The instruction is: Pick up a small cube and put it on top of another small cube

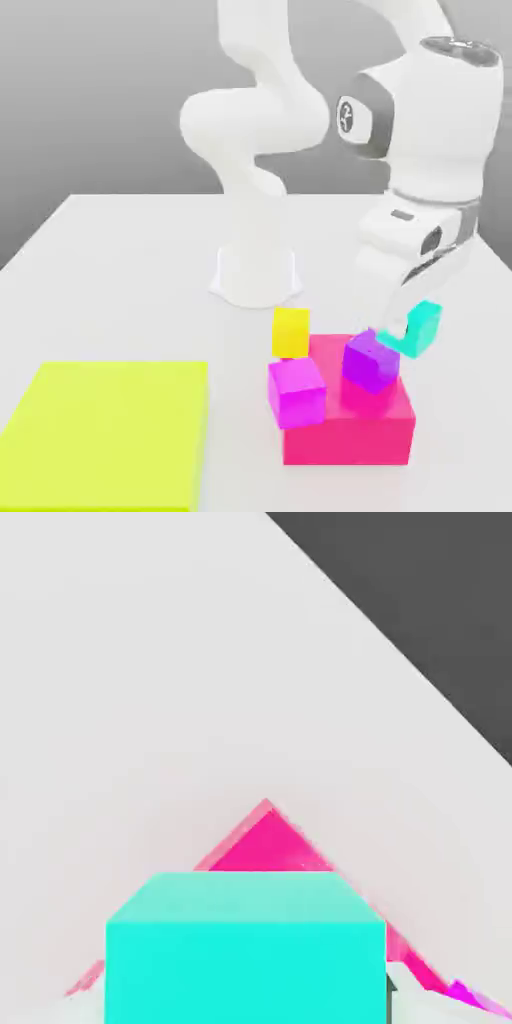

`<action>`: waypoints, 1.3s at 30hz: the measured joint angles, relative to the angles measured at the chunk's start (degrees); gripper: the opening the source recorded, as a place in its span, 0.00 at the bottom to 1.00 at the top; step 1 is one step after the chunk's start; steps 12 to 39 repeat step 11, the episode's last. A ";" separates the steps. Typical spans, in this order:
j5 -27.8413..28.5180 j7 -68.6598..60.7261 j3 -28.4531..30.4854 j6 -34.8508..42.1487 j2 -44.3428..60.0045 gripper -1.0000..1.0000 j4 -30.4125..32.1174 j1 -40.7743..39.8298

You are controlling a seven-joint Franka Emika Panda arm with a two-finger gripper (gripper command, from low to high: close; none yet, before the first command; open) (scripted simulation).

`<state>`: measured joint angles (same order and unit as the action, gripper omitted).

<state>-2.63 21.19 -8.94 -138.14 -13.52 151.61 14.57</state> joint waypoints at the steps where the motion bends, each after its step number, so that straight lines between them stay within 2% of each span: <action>1: -0.55 -0.37 0.22 0.66 -2.00 0.00 1.34 0.15; 3: -1.35 -0.88 0.46 0.64 -4.33 0.00 3.67 0.31; 7: -0.80 -0.40 0.05 -7.78 1.55 0.00 6.24 -0.01; 8: -0.62 -0.25 -0.04 -9.54 2.91 1.00 6.65 -0.10; 39: -0.62 -0.25 -0.04 -9.54 2.91 1.00 6.65 -0.10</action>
